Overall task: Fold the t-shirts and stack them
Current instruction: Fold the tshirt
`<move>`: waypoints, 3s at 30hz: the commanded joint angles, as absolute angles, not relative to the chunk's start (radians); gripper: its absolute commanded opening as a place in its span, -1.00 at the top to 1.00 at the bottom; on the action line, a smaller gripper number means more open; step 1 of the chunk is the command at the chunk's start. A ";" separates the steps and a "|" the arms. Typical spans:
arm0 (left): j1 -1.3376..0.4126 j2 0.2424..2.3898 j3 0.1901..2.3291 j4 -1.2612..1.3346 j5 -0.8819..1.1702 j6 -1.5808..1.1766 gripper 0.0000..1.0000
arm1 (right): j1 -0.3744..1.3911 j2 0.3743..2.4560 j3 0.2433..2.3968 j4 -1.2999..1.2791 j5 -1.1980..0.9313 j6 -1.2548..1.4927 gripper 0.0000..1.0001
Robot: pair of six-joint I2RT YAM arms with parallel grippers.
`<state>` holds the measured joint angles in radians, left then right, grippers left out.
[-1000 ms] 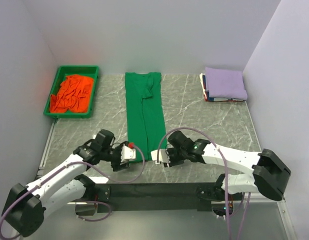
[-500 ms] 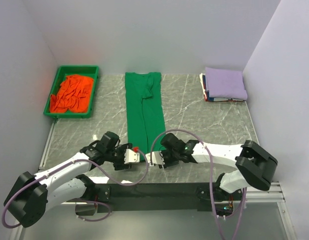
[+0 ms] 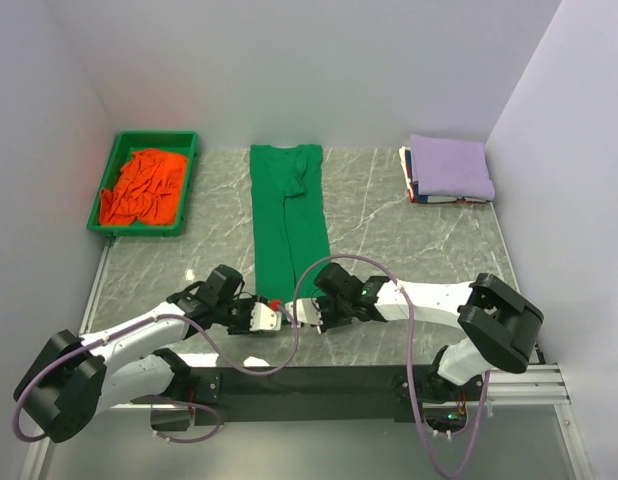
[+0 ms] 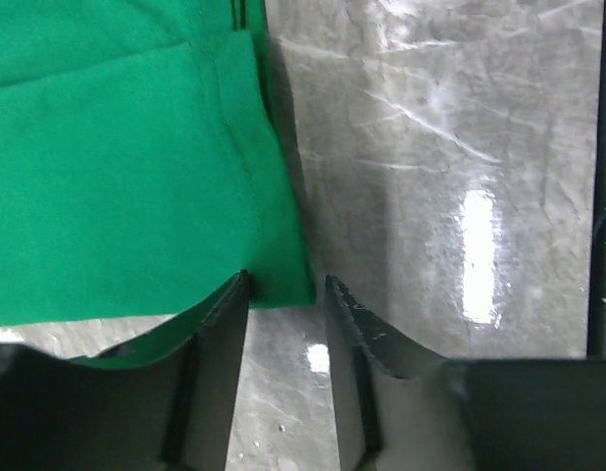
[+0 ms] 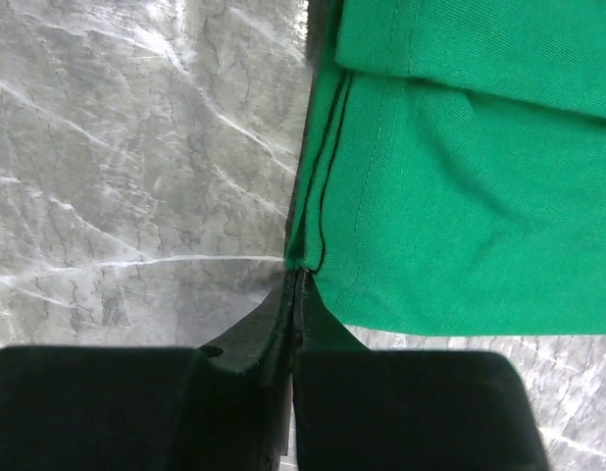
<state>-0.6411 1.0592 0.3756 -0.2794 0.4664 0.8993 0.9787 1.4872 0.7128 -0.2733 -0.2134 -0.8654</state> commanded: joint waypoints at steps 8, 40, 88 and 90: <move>-0.647 1.054 0.382 -0.317 0.472 0.933 0.93 | 0.948 1.430 0.732 -0.382 -0.238 -0.812 1.00; -0.401 1.153 0.675 -0.431 0.601 1.014 0.99 | 0.710 1.428 1.028 -0.560 -0.313 -1.005 1.00; -0.078 1.767 1.266 -0.416 0.722 1.038 0.04 | 0.472 1.881 1.592 -0.630 -0.388 -1.023 0.35; -0.089 1.677 1.174 -0.385 0.751 1.045 0.05 | 0.500 1.806 1.498 -0.595 -0.399 -1.020 0.35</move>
